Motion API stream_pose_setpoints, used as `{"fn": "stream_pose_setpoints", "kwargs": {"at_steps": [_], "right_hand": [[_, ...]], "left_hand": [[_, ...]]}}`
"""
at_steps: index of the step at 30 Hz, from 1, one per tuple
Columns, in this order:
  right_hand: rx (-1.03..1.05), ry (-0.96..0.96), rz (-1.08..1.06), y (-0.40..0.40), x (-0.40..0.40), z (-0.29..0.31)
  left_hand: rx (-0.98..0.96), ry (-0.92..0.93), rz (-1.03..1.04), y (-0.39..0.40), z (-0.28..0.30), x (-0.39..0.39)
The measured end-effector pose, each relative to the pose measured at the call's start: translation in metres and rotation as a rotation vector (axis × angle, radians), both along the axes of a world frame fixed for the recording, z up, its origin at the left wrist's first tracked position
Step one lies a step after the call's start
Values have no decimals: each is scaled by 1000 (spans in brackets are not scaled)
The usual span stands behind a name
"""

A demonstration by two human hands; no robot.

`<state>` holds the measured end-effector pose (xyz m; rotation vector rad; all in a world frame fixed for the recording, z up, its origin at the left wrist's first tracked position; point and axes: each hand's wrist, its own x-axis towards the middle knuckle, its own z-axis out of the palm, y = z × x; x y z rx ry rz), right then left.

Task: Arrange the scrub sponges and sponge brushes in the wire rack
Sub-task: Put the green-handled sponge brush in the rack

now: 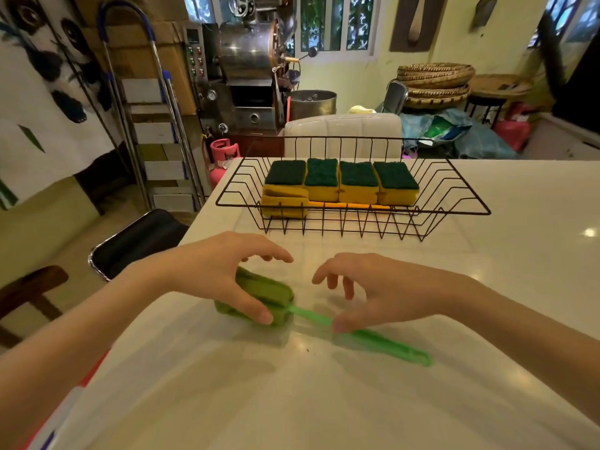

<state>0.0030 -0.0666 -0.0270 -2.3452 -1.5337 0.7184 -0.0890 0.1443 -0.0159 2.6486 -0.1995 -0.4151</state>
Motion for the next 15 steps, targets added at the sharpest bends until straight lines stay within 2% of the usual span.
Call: {"fn": "stream_pose_setpoints", "kwargs": {"at_steps": [9, 15], "right_hand": [[-79, -26, 41, -3, -7, -7], [-56, -37, 4, -4, 5, 0]], "left_hand": [[91, 32, -12, -4, -8, 3], [79, -57, -13, -6, 2, 17]]}}
